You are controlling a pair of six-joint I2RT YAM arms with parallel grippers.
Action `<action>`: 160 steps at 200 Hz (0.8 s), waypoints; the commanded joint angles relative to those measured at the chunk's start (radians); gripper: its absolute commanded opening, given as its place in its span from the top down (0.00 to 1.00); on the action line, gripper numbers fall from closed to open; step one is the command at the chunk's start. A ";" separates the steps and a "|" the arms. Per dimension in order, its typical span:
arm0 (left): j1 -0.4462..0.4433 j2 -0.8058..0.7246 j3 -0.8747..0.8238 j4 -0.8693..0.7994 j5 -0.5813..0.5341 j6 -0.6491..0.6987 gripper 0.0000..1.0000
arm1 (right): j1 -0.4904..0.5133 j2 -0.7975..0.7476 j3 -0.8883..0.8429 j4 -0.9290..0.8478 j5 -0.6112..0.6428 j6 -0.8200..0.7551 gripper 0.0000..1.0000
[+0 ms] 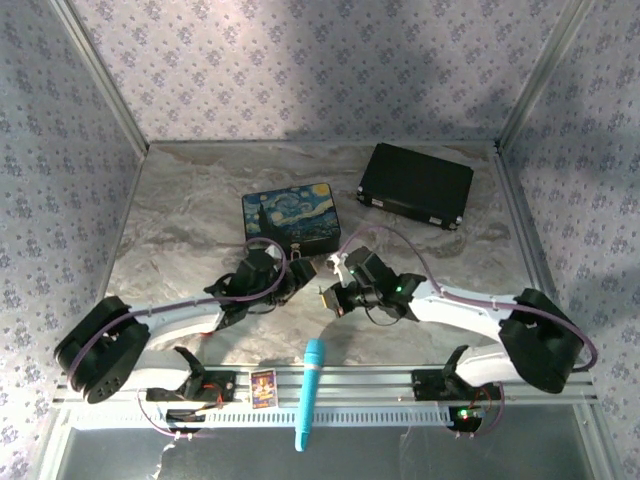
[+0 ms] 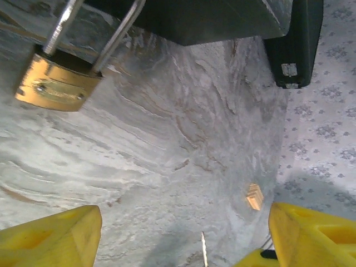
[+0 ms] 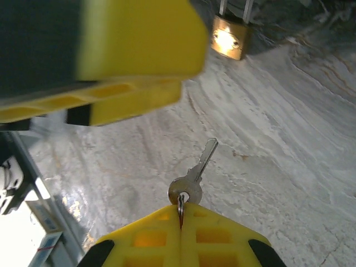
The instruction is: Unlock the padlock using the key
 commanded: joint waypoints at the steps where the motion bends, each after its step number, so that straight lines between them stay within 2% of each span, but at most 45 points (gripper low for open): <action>1: -0.027 0.024 0.007 0.124 0.044 -0.126 0.25 | -0.012 -0.051 -0.028 0.027 -0.076 -0.047 0.99; 23: -0.048 0.047 0.040 0.139 0.079 -0.172 0.32 | -0.014 -0.075 -0.032 0.039 -0.101 -0.071 0.99; 55: -0.064 0.036 0.060 0.103 0.081 -0.172 0.53 | -0.018 -0.088 -0.028 0.036 -0.094 -0.078 0.99; 78: -0.065 0.020 0.047 0.075 0.068 -0.168 0.69 | -0.020 -0.090 -0.026 0.027 -0.076 -0.076 0.99; 101: -0.065 0.009 0.037 0.052 0.068 -0.163 0.92 | -0.022 -0.090 -0.023 0.020 -0.063 -0.075 1.00; 119: -0.065 0.002 0.038 0.025 0.070 -0.149 1.00 | -0.021 -0.089 -0.023 0.016 -0.054 -0.075 0.99; 145: -0.066 -0.025 0.033 -0.002 0.053 -0.133 1.00 | -0.023 -0.087 -0.024 0.015 -0.041 -0.071 0.98; 153: -0.066 -0.039 0.030 -0.012 0.041 -0.128 1.00 | -0.024 -0.088 -0.028 0.024 -0.042 -0.055 0.89; 160: -0.067 -0.056 0.022 -0.007 0.022 -0.122 1.00 | -0.028 -0.091 -0.034 0.049 -0.057 -0.039 0.66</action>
